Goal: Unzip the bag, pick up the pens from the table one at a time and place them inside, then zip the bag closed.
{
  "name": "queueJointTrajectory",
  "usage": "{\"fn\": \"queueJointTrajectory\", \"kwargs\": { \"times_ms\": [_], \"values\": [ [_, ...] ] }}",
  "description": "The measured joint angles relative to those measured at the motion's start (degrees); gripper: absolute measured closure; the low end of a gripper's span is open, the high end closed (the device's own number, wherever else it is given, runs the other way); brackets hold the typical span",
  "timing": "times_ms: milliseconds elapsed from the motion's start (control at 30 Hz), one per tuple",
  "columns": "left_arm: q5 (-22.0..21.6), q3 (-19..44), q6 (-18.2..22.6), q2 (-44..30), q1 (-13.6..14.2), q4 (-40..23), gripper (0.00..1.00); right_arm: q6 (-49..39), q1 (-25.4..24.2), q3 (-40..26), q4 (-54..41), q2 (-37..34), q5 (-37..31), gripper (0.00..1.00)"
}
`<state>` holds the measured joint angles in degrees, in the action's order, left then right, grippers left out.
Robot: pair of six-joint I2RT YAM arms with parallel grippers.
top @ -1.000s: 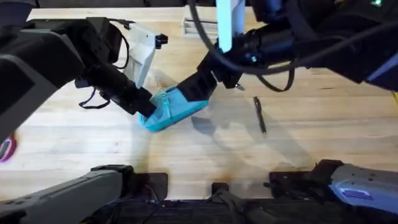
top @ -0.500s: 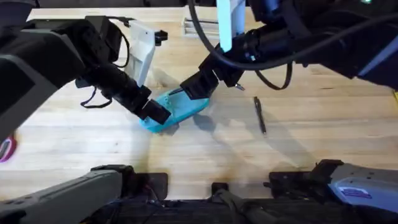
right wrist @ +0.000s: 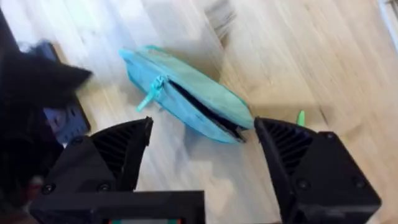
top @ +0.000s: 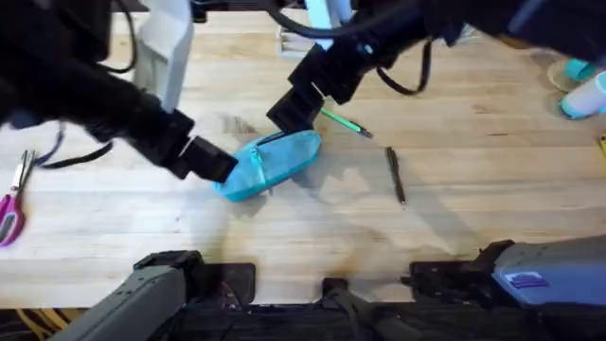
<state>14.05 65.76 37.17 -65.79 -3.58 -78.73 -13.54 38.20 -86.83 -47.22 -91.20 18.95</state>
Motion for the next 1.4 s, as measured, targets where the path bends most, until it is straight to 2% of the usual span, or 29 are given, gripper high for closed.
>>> {"fn": "queueJointTrajectory", "kwargs": {
  "times_ms": [33, 67, 333, 433, 600, 800, 833, 867, 1033, 1100, 1233, 1400],
  "values": [
    [-0.6, 0.4, 0.0, 0.8, -0.4, -0.8, 0.008, -1.4, 0.0, -1.5, -1.2, -1.2, 0.2, 0.007],
    [-2.0, 0.8, 0.0, 3.2, -1.6, -1.7, 0.008, -7.3, 0.0, -4.9, -1.8, -3.7, 0.4, 0.006],
    [-3.2, 0.8, 0.1, 5.2, -2.2, -1.7, 0.008, -33.0, 0.0, -5.8, 2.9, -4.0, -2.3, 0.006],
    [-3.3, 0.8, 0.1, 5.2, -2.2, -1.7, 0.008, -39.9, 0.0, -5.9, 3.7, -4.0, -2.4, 0.006],
    [-3.4, 0.8, -0.1, 5.2, -2.2, -1.7, 0.007, -44.8, 0.3, -5.9, 3.5, -4.0, -0.8, 0.005],
    [-3.3, 0.8, -0.3, 5.2, -2.2, -1.7, 0.007, -46.7, 1.9, -5.9, 3.6, -4.0, 0.1, 0.006],
    [-3.3, 0.8, -0.5, 5.2, -2.2, -1.7, 0.008, -47.7, 2.6, -5.9, 5.1, -4.0, 0.4, 0.054],
    [-3.3, 0.8, -0.5, 5.2, -2.2, -1.7, 0.009, -48.1, 2.8, -5.9, 5.3, -4.0, 0.4, 0.170],
    [-3.3, 0.8, -0.5, 5.2, -2.2, -1.7, 0.007, -48.2, 3.4, -5.9, 2.7, -4.0, 0.4, 0.890],
    [-3.3, 0.8, -0.5, 5.2, -2.2, -1.7, 0.007, -48.1, 3.4, -5.9, 0.1, -4.0, 0.4, 0.960],
    [-3.3, 0.8, -0.5, 5.2, -2.2, -1.7, 0.007, -48.1, 3.4, -5.9, -4.9, -4.0, 0.5, 0.968],
    [-3.3, 0.8, -0.5, 5.2, -2.2, -1.7, 0.007, -48.1, 2.4, -6.0, -5.1, -5.7, 3.7, 0.968]
  ]
}}
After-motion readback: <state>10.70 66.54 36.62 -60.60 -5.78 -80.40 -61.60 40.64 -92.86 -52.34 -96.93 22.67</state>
